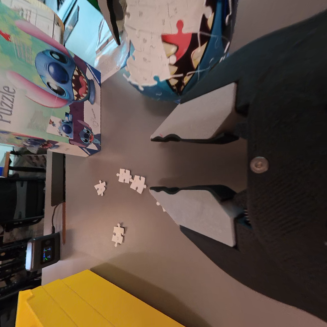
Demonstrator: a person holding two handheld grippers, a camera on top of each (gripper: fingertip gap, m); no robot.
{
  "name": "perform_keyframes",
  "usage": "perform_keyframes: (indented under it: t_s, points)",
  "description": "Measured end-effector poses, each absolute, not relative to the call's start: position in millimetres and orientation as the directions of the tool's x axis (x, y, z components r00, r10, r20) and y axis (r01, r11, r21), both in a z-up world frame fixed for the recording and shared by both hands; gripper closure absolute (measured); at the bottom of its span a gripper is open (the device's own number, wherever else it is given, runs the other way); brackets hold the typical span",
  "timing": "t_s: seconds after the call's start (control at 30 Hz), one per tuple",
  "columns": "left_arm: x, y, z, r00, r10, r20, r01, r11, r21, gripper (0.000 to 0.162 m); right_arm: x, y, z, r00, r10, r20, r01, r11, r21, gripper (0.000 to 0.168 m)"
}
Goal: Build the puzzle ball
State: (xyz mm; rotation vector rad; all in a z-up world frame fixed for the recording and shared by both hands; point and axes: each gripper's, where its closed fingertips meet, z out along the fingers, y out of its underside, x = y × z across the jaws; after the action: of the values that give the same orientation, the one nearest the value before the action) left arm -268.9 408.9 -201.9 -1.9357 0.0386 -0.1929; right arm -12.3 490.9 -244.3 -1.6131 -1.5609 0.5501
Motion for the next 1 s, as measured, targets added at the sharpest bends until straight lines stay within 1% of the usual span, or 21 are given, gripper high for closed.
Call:
perform_keyframes:
  t_s: [0.13,0.23,0.3,0.37,0.47,0.57,0.7,0.77,0.9,1.0]
  points:
    - [-262,390,-180,0.977,-0.175,0.123,0.079,-0.24,-0.968,0.12,-20,478,-235,0.111,0.981,0.157,0.562,0.069,-0.824,0.121]
    - [-258,365,-169,0.961,-0.238,0.141,0.099,-0.178,-0.979,0.119,-26,464,-223,0.059,0.992,0.114,0.515,0.067,-0.855,0.12]
    - [-247,345,-168,0.933,-0.326,0.152,0.089,-0.201,-0.975,0.115,-32,447,-213,-0.021,0.996,0.09,0.465,0.09,-0.881,0.119]
    - [-235,323,-167,0.906,-0.403,0.126,0.036,-0.225,-0.974,0.112,-36,429,-209,-0.12,0.989,0.088,0.433,0.132,-0.892,0.119]
    - [-220,297,-165,0.873,-0.48,0.083,-0.037,-0.235,-0.971,0.107,-44,413,-212,-0.228,0.969,0.099,0.409,0.187,-0.893,0.114]
    - [-200,285,-168,0.834,-0.536,0.134,-0.03,-0.287,-0.958,0.101,-54,399,-208,-0.314,0.947,0.071,0.378,0.193,-0.905,0.109]
    - [-173,291,-189,0.826,-0.543,0.147,-0.078,-0.369,-0.926,0.086,-67,399,-197,-0.36,0.929,0.079,0.346,0.211,-0.914,0.104]
    - [-165,298,-193,0.838,-0.525,0.146,-0.076,-0.378,-0.923,0.089,-72,403,-194,-0.375,0.921,0.105,0.337,0.241,-0.91,0.102]
    - [-169,314,-202,0.878,-0.463,0.119,-0.079,-0.386,-0.919,0.088,-76,405,-193,-0.432,0.889,0.15,0.295,0.297,-0.908,0.101]
    - [-173,319,-205,0.887,-0.439,0.146,-0.042,-0.391,-0.92,0.086,-75,403,-196,-0.467,0.873,0.141,0.295,0.304,-0.906,0.095]
